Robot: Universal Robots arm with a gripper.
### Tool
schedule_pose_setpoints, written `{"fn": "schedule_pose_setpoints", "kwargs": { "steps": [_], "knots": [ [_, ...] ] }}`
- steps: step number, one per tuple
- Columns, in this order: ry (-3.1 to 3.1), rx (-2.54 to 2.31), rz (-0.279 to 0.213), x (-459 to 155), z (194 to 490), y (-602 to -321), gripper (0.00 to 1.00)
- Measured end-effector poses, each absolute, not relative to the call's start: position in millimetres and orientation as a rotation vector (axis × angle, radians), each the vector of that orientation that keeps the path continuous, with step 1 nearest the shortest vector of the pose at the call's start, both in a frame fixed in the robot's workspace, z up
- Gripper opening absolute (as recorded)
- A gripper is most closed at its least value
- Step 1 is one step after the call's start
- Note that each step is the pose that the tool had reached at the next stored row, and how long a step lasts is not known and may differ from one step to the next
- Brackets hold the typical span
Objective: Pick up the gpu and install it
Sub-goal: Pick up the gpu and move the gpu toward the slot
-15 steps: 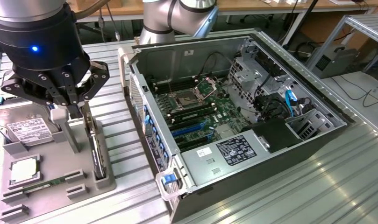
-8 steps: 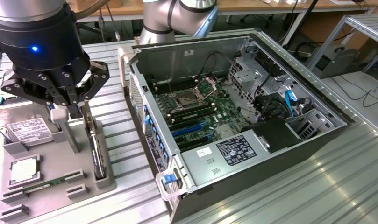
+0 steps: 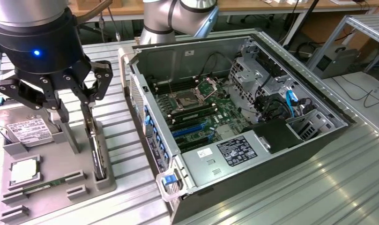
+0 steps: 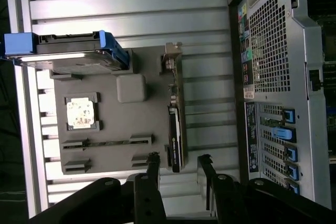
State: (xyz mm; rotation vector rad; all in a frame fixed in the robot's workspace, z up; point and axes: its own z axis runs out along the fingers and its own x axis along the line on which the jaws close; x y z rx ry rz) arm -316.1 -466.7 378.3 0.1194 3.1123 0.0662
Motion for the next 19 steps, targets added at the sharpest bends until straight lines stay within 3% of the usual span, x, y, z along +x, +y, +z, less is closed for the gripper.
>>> {"fn": "schedule_pose_setpoints", "kwargs": {
  "steps": [19],
  "knots": [
    [3.112, 0.13, 0.066, -315.7, 333.9, -466.5, 0.42]
  ]
}}
